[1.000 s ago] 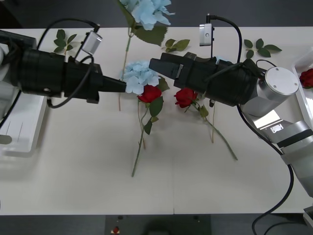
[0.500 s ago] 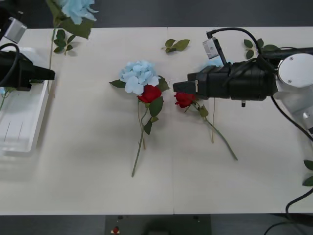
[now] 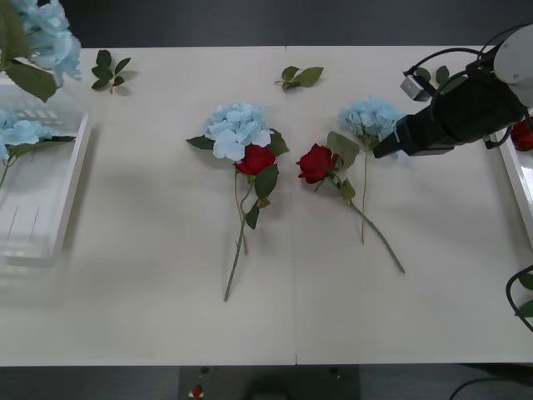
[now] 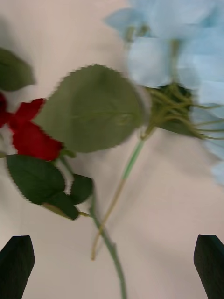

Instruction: Put the red flowers into the right box and the blue flowers into the left box

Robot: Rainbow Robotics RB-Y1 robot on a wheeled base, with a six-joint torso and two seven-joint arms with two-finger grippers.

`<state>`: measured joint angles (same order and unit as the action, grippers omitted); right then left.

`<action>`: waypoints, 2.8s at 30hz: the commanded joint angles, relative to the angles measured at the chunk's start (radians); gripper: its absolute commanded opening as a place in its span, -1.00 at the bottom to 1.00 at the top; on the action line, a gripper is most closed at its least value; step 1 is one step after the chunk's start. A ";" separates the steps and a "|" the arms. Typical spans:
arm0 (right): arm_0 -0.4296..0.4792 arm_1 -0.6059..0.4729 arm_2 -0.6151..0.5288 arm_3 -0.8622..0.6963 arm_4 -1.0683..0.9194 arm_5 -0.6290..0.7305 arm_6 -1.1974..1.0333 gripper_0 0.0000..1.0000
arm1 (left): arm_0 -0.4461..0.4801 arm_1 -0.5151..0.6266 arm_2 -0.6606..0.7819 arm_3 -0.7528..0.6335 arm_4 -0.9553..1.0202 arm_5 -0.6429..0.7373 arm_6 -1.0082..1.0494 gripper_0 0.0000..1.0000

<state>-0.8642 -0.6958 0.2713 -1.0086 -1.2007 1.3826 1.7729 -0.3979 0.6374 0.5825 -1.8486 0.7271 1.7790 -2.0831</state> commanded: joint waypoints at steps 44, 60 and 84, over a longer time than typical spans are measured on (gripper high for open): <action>-0.145 0.256 -0.020 0.262 0.268 -0.208 -0.263 1.00 | 0.030 0.031 -0.161 0.266 -0.528 -0.297 0.098 1.00; -0.145 0.291 -0.018 0.305 0.271 -0.286 -0.277 0.77 | 0.030 -0.061 -0.162 -0.132 -0.192 0.080 0.169 1.00; -0.145 0.289 -0.020 0.306 0.285 -0.301 -0.263 -1.00 | -0.052 -0.208 -0.685 -0.205 -0.276 -0.006 0.903 1.00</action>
<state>-0.9591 -0.4115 0.2646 -0.6902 -0.9245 1.0864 1.5238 -0.3763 0.4244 -0.0728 -2.0811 0.4672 1.7988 -1.2447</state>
